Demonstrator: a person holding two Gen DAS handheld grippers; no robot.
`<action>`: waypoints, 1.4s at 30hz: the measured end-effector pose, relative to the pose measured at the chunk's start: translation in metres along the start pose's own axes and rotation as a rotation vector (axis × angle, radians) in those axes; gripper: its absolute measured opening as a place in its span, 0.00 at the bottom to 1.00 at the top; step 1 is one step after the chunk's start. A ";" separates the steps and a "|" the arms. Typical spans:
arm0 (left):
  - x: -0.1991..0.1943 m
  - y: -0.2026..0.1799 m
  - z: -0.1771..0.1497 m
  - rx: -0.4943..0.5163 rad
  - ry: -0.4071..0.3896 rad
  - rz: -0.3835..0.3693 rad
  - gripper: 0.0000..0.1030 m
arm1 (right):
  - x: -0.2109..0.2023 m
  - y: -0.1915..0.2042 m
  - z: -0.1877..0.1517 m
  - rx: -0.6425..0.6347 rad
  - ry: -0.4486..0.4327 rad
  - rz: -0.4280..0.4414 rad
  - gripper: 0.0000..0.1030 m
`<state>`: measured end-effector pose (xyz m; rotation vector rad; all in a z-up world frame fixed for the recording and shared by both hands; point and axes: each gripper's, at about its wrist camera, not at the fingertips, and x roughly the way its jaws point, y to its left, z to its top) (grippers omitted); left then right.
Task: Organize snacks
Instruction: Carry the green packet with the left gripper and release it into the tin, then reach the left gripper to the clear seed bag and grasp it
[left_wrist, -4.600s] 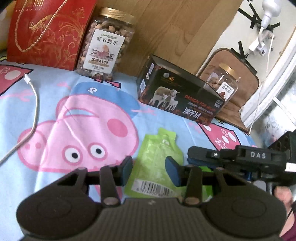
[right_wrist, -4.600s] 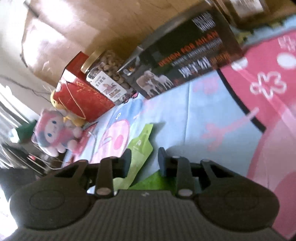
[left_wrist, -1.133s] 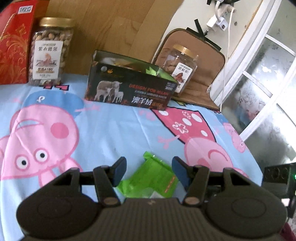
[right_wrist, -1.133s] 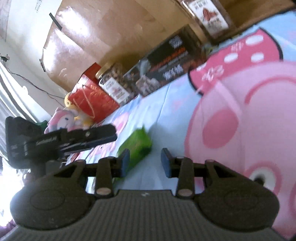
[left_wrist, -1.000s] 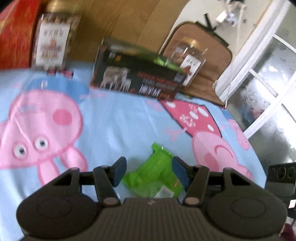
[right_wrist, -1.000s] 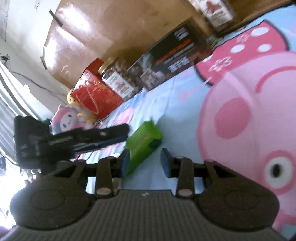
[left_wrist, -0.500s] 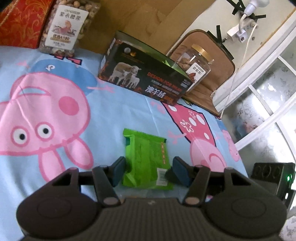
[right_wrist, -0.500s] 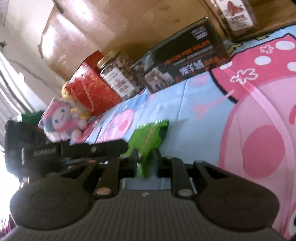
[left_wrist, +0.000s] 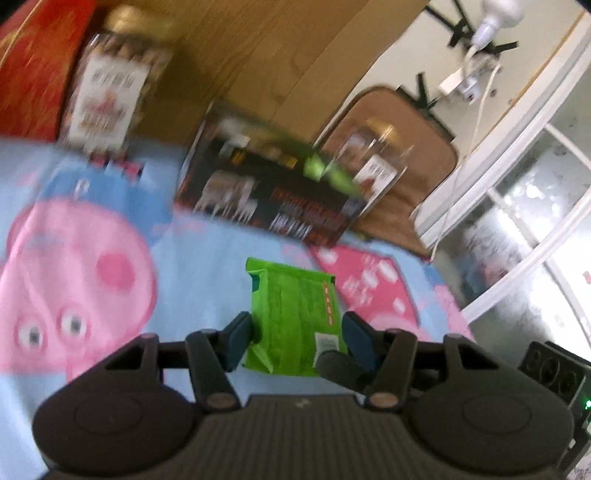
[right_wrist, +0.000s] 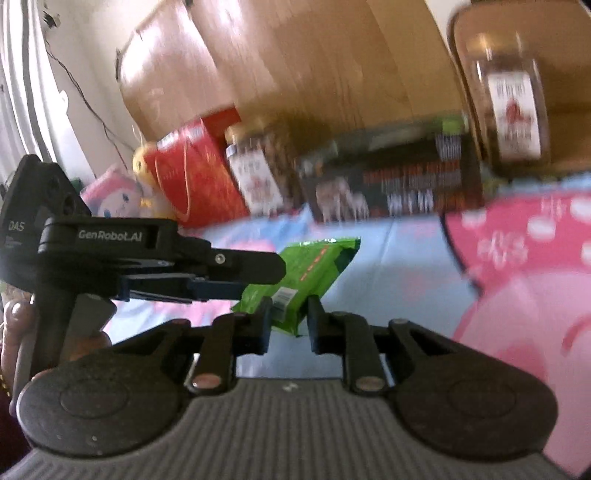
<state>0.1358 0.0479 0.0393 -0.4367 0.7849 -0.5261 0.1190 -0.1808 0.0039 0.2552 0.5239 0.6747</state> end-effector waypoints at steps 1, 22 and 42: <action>0.000 -0.004 0.009 0.017 -0.014 -0.004 0.52 | -0.001 0.000 0.009 -0.017 -0.029 -0.003 0.22; 0.091 0.023 0.133 0.075 -0.157 0.170 0.55 | 0.127 -0.057 0.111 -0.061 -0.139 -0.074 0.30; -0.039 0.008 -0.018 0.040 -0.089 0.103 0.55 | -0.003 -0.016 -0.011 0.151 0.009 0.110 0.35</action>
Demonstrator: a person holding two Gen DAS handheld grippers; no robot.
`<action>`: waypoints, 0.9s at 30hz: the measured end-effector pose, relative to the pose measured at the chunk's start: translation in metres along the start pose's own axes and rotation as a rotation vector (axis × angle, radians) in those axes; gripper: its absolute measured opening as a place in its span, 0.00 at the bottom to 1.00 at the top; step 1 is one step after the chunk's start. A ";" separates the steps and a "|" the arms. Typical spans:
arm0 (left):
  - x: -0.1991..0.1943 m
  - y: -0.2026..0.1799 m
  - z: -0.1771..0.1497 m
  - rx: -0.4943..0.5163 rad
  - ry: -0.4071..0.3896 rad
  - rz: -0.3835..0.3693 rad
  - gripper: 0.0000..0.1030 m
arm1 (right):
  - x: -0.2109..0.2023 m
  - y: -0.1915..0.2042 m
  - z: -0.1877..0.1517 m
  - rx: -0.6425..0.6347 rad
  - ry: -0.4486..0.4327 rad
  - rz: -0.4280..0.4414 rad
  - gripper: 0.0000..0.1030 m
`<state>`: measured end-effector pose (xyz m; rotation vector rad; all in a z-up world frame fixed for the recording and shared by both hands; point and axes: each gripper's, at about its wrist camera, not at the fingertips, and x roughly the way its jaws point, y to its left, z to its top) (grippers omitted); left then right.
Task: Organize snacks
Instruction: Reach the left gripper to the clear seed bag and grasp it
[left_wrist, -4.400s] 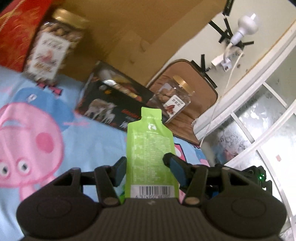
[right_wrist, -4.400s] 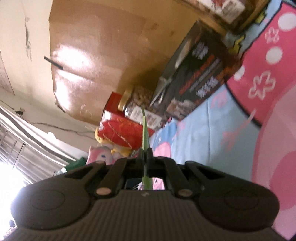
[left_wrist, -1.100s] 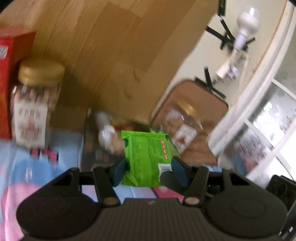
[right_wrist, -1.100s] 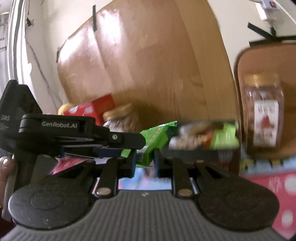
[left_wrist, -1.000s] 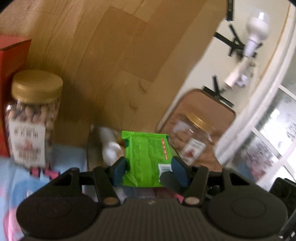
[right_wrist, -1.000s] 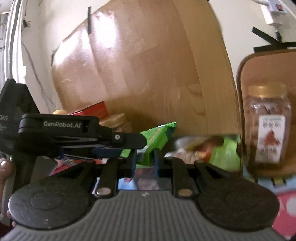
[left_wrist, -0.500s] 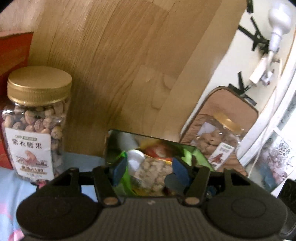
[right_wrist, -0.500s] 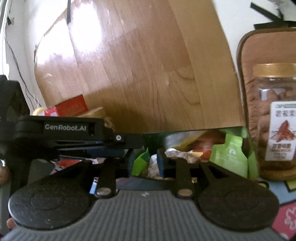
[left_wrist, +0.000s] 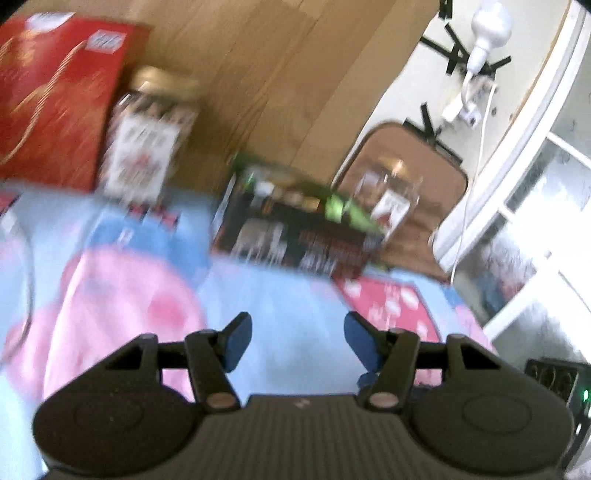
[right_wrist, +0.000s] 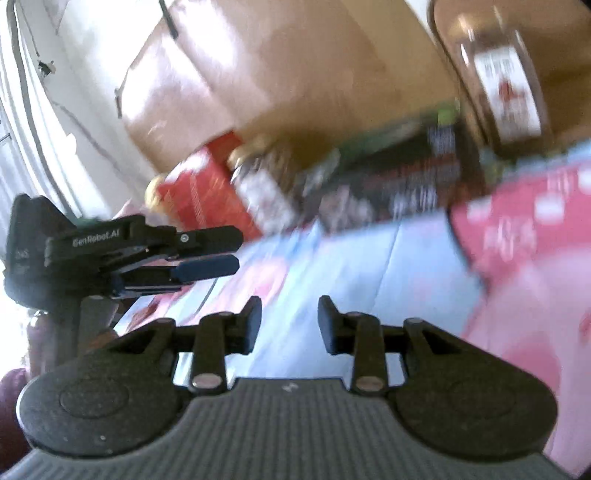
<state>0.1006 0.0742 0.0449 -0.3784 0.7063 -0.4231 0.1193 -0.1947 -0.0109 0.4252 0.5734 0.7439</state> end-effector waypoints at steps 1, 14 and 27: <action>-0.006 0.001 -0.010 -0.002 0.010 0.011 0.55 | -0.004 0.002 -0.009 0.011 0.020 0.008 0.36; -0.056 0.026 -0.081 -0.100 0.038 0.035 0.66 | -0.011 0.028 -0.048 0.065 0.133 0.066 0.38; -0.022 0.001 -0.065 -0.097 0.048 -0.032 0.56 | -0.015 0.024 -0.043 0.023 0.075 -0.056 0.16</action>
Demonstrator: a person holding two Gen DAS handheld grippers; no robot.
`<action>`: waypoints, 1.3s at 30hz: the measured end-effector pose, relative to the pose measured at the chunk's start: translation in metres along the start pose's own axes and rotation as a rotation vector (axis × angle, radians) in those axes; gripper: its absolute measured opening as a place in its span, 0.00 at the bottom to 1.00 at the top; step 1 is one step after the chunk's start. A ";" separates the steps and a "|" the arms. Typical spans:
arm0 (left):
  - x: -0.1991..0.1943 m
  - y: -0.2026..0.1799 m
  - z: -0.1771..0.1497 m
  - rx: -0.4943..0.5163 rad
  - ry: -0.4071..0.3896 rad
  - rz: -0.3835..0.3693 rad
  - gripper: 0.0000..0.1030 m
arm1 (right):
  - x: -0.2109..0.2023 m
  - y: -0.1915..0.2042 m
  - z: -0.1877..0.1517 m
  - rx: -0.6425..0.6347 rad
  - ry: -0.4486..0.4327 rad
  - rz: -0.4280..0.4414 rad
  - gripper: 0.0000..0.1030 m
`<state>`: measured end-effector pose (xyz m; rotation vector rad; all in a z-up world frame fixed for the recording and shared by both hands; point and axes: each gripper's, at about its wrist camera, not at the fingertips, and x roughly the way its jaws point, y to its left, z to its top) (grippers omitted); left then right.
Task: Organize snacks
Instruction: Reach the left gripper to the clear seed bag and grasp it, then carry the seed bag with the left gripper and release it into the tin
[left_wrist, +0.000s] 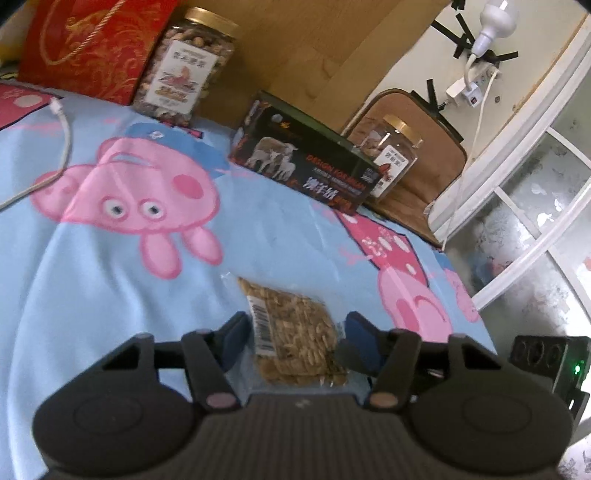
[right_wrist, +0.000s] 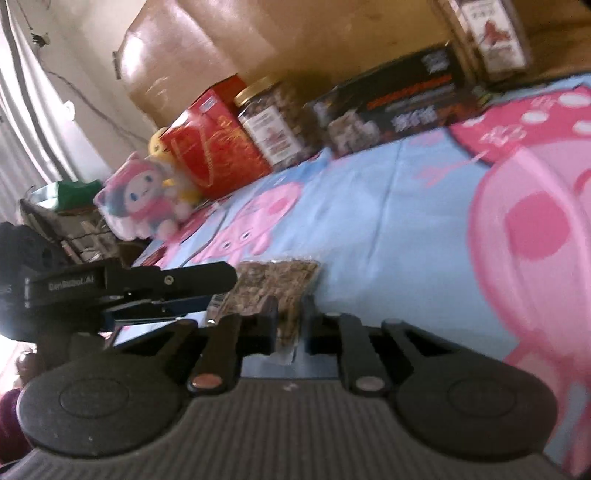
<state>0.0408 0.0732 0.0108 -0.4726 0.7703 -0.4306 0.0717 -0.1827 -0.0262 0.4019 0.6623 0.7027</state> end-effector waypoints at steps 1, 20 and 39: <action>0.003 -0.003 0.003 0.007 0.000 -0.001 0.56 | -0.002 -0.002 0.002 0.004 -0.015 -0.007 0.15; 0.087 -0.058 0.155 0.194 -0.145 -0.025 0.57 | 0.020 -0.033 0.126 -0.065 -0.241 -0.070 0.15; 0.152 -0.035 0.186 0.123 -0.158 0.076 0.60 | 0.048 -0.083 0.163 -0.028 -0.447 -0.227 0.33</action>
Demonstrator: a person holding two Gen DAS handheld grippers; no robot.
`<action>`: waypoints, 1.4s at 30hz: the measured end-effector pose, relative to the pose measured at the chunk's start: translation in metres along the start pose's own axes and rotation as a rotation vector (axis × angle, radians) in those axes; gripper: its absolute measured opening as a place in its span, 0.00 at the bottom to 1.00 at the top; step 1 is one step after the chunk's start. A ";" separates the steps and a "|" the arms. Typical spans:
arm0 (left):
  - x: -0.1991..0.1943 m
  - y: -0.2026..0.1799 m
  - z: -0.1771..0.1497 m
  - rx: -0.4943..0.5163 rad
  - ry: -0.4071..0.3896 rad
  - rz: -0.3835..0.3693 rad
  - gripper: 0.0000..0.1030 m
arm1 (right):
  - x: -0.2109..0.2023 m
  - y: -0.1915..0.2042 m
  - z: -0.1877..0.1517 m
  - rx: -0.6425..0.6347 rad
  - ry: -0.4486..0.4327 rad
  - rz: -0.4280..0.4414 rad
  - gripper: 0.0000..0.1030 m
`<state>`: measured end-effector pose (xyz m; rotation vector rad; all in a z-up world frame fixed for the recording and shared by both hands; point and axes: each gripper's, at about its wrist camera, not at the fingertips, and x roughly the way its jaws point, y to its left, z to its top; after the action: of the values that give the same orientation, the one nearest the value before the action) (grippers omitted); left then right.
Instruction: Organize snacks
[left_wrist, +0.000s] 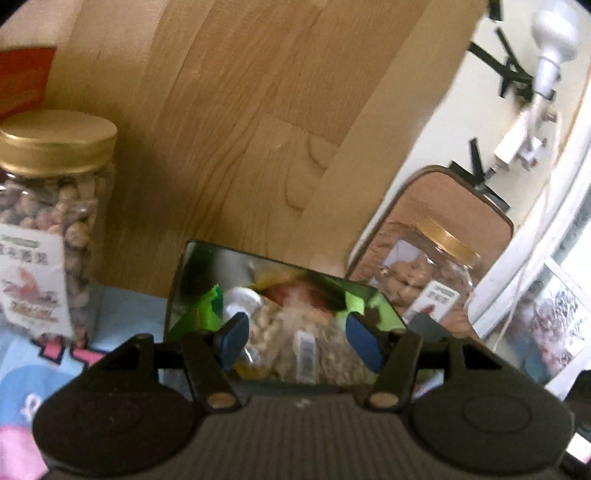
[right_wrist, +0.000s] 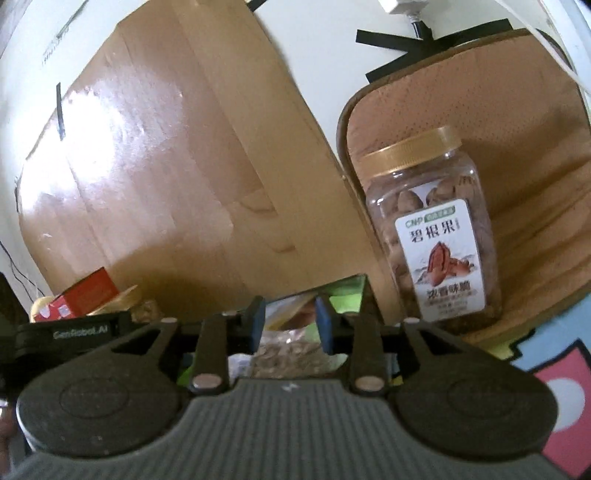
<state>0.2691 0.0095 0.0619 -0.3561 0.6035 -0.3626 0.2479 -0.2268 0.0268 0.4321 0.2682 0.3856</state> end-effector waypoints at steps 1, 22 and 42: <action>-0.008 -0.004 -0.002 0.025 -0.006 0.016 0.60 | -0.005 0.004 -0.001 -0.008 0.001 0.004 0.33; -0.106 -0.048 -0.152 0.238 -0.018 0.356 0.71 | -0.127 0.045 -0.094 -0.042 0.135 -0.075 0.41; -0.138 -0.053 -0.181 0.280 -0.052 0.420 0.72 | -0.165 0.055 -0.116 -0.043 0.125 -0.103 0.45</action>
<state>0.0424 -0.0173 0.0118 0.0331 0.5520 -0.0315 0.0455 -0.2085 -0.0213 0.3508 0.4013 0.3174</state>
